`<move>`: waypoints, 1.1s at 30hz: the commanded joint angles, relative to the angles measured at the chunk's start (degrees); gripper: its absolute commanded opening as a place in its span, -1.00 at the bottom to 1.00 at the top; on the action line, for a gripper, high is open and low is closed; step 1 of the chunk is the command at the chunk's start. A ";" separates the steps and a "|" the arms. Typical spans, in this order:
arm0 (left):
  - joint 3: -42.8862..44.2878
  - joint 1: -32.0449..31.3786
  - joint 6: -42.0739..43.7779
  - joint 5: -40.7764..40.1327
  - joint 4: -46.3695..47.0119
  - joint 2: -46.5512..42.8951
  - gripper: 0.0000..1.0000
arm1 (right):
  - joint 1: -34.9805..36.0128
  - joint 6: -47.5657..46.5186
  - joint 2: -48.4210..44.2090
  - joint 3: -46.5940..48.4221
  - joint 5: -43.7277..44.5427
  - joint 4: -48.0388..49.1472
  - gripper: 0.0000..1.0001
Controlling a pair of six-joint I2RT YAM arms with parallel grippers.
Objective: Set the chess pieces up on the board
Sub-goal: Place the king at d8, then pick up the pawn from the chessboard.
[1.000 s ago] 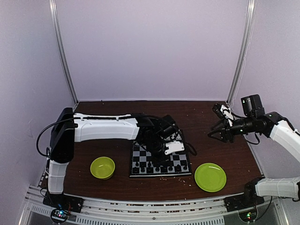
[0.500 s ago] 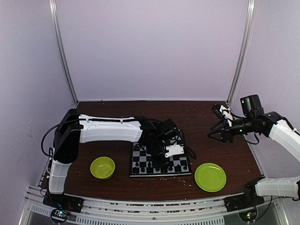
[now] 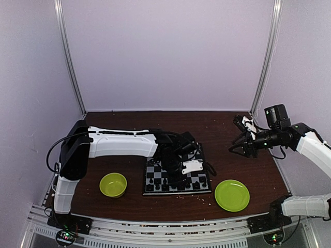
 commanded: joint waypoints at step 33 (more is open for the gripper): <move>6.96 10.79 -14.61 -6.44 5.78 2.74 -0.58 | -0.42 -0.71 1.53 0.80 0.52 -0.76 -0.18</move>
